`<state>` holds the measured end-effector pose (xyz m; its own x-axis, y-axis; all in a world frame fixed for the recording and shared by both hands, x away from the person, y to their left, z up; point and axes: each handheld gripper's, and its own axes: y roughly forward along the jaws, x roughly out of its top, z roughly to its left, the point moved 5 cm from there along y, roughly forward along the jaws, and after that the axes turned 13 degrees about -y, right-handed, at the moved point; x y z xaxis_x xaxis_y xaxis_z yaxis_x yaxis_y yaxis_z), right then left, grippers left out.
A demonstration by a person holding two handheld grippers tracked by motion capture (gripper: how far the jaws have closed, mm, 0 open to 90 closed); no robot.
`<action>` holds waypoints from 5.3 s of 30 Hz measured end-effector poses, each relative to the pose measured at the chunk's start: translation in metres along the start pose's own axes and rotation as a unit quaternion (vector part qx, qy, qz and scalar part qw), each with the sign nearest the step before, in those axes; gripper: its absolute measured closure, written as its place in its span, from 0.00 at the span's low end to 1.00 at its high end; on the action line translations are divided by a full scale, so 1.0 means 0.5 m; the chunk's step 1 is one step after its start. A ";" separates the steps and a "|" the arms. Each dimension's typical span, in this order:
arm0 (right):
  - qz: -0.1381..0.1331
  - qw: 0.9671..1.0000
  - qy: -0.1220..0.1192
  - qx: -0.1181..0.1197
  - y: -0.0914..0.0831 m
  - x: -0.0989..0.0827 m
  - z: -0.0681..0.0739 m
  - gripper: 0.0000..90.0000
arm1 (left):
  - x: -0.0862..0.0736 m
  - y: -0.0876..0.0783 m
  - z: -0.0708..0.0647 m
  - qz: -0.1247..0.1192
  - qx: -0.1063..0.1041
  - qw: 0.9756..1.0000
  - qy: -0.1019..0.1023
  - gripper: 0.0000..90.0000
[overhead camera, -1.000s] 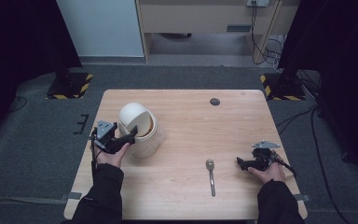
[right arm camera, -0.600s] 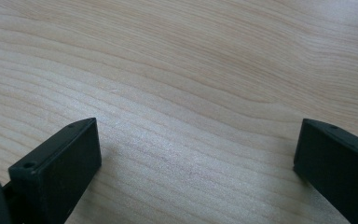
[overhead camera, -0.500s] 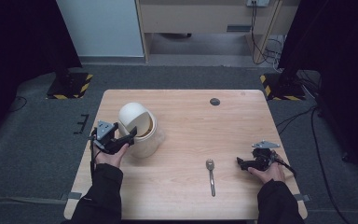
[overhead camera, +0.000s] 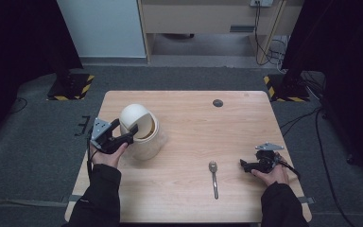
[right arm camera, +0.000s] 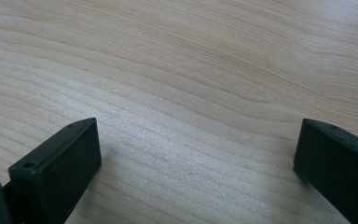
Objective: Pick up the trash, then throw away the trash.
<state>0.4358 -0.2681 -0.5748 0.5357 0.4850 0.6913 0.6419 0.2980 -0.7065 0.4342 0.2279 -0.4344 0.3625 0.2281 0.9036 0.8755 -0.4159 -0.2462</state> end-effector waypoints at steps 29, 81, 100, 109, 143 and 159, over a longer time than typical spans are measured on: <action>0.005 1.000 -0.005 0.021 -0.031 0.025 0.019 0.25 | 0.004 -0.080 -0.005 -0.001 -0.024 0.999 0.023 0.22; 0.021 0.996 -0.016 0.087 -0.042 0.090 0.271 0.47 | -0.169 -0.096 0.164 0.185 0.073 0.980 0.011 0.16; 0.020 0.997 -0.048 0.053 -0.026 0.078 0.274 0.77 | -0.171 -0.095 0.163 0.188 0.073 0.979 0.012 0.16; 0.031 0.995 -0.071 0.063 -0.026 0.084 0.261 0.89 | -0.170 -0.095 0.163 0.186 0.071 0.980 0.010 0.16; -0.235 0.969 -0.032 0.074 -0.193 0.237 0.153 0.89 | -0.098 -0.129 0.088 0.066 0.011 0.998 0.010 0.19; -0.305 0.946 -0.060 0.095 -0.261 0.318 0.188 0.89 | -0.017 -0.165 -0.019 -0.025 -0.065 0.997 0.022 0.22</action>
<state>0.3859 -0.1527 -0.3871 0.0244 0.2618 0.9648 0.6945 0.6898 -0.2047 0.3558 0.2519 -0.4185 0.3019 0.2133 0.9292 0.8422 -0.5164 -0.1551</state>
